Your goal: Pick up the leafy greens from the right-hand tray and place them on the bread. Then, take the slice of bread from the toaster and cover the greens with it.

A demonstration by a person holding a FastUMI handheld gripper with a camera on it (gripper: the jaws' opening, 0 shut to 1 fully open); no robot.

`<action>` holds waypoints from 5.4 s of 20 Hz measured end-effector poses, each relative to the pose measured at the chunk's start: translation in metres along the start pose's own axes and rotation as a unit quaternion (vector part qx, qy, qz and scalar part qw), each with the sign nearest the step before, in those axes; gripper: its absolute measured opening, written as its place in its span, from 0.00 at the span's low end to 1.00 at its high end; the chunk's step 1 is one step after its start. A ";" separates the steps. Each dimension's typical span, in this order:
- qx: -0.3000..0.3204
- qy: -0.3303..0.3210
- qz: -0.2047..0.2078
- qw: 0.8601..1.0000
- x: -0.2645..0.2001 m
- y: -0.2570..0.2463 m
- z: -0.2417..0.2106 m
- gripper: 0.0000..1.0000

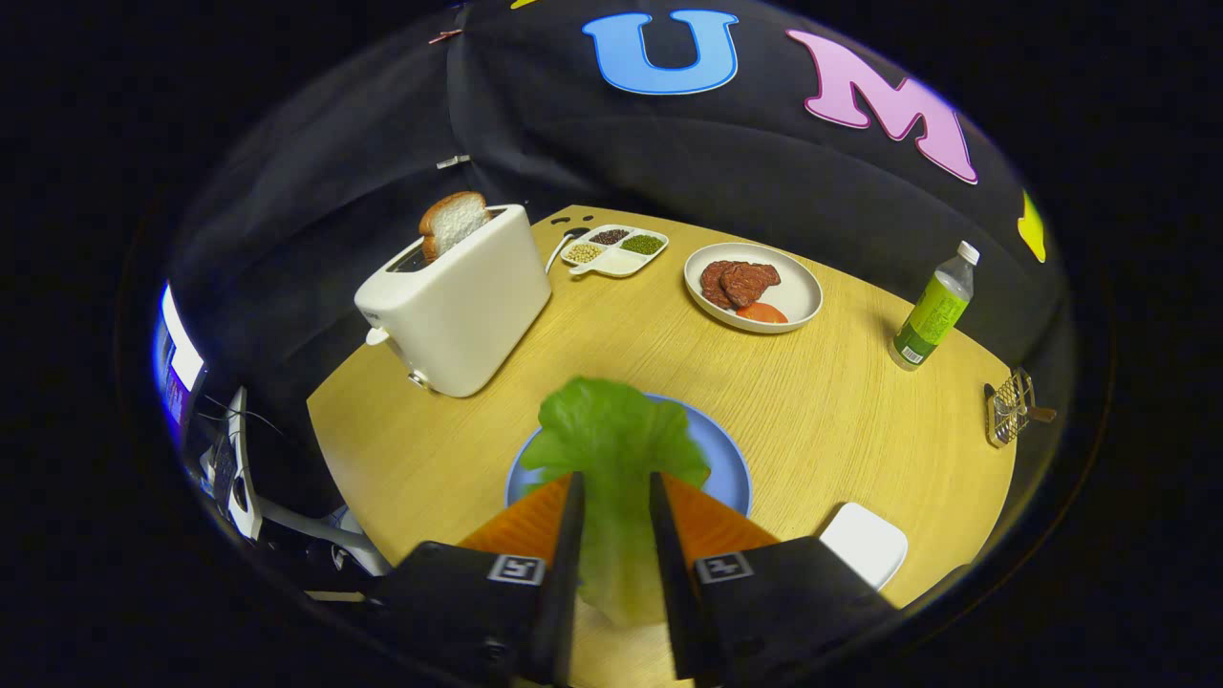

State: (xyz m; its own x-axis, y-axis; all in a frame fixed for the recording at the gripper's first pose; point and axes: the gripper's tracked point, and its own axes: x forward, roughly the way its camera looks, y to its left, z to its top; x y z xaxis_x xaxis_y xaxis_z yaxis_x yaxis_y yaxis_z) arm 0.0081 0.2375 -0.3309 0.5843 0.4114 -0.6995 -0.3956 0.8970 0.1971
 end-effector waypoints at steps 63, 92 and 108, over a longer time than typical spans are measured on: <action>0.088 -0.194 -0.028 0.977 -0.021 0.065 0.242 0.12; 0.333 -0.088 -0.062 0.937 0.039 -0.009 -0.003 0.20; 0.208 -0.147 -0.158 0.954 -0.049 -0.085 0.027 0.81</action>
State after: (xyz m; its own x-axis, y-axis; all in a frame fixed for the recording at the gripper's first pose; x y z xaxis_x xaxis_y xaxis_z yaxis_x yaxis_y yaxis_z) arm 0.0319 0.1450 -0.2948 0.8254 0.0827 -0.5585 0.1129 0.9450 0.3069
